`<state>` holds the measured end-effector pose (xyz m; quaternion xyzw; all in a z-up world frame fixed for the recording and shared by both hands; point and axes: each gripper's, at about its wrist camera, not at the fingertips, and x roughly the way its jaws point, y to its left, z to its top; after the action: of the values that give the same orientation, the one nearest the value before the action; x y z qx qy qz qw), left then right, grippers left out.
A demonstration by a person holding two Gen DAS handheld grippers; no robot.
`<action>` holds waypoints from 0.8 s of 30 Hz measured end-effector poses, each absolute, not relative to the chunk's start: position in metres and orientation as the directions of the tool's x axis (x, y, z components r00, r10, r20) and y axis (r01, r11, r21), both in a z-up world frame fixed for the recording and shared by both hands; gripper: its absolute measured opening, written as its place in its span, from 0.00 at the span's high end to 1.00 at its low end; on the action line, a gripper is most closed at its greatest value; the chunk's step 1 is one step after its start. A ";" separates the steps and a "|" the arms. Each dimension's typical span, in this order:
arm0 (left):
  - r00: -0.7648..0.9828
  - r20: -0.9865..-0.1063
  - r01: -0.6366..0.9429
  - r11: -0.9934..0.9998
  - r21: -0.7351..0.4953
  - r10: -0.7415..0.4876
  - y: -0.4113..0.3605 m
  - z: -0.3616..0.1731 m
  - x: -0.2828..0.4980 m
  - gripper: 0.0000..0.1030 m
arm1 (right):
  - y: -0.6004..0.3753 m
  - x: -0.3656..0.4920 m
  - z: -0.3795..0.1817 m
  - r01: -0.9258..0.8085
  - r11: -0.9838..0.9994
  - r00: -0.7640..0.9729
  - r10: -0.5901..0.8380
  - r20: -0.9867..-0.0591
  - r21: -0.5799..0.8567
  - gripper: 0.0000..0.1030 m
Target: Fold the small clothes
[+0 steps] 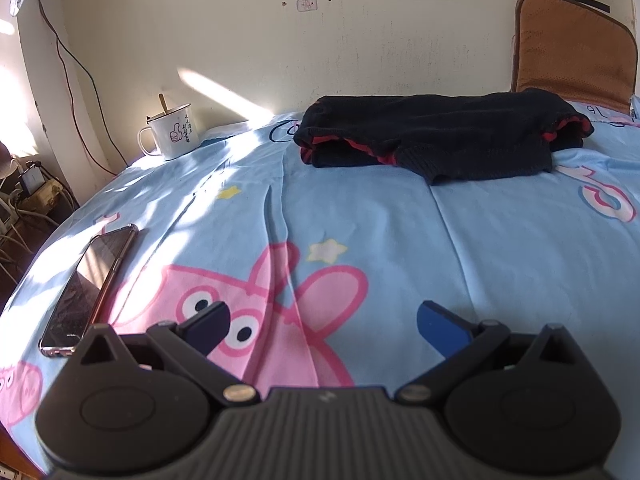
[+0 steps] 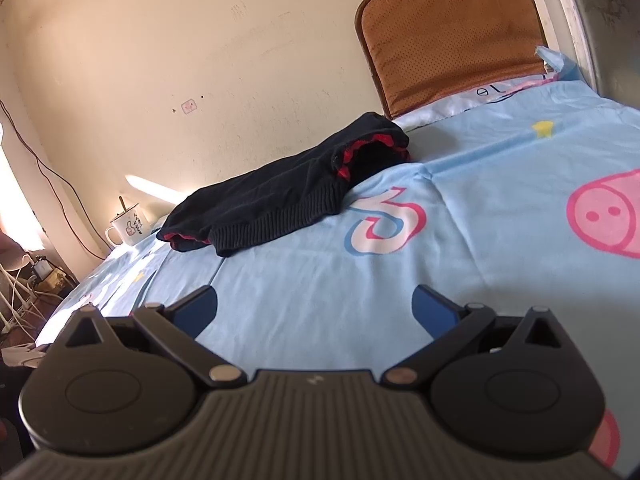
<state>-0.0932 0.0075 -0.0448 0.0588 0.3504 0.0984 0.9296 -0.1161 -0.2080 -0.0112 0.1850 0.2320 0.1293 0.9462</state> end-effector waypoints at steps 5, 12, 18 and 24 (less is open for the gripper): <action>0.727 -0.653 -0.133 0.976 0.170 0.213 0.009 -0.047 -0.093 0.00 | -0.207 -0.116 -0.012 -0.159 0.898 0.856 0.333 -0.396 0.411 0.00; 0.731 -0.644 -0.139 0.974 0.182 0.224 0.009 -0.046 -0.094 0.00 | -0.208 -0.115 -0.013 -0.156 0.896 0.852 0.335 -0.402 0.416 0.00; 0.744 -0.623 -0.147 0.968 0.201 0.242 0.007 -0.043 -0.096 0.00 | -0.207 -0.115 -0.013 -0.156 0.895 0.851 0.336 -0.403 0.417 0.00; 0.747 -0.617 -0.146 0.966 0.213 0.249 0.005 -0.042 -0.097 0.00 | -0.208 -0.115 -0.013 -0.156 0.895 0.851 0.336 -0.403 0.417 0.00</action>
<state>-0.0967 0.0054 -0.0422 0.0756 0.3398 0.1060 0.9314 -0.1149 -0.2075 -0.0128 0.1879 0.2397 0.1306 0.9435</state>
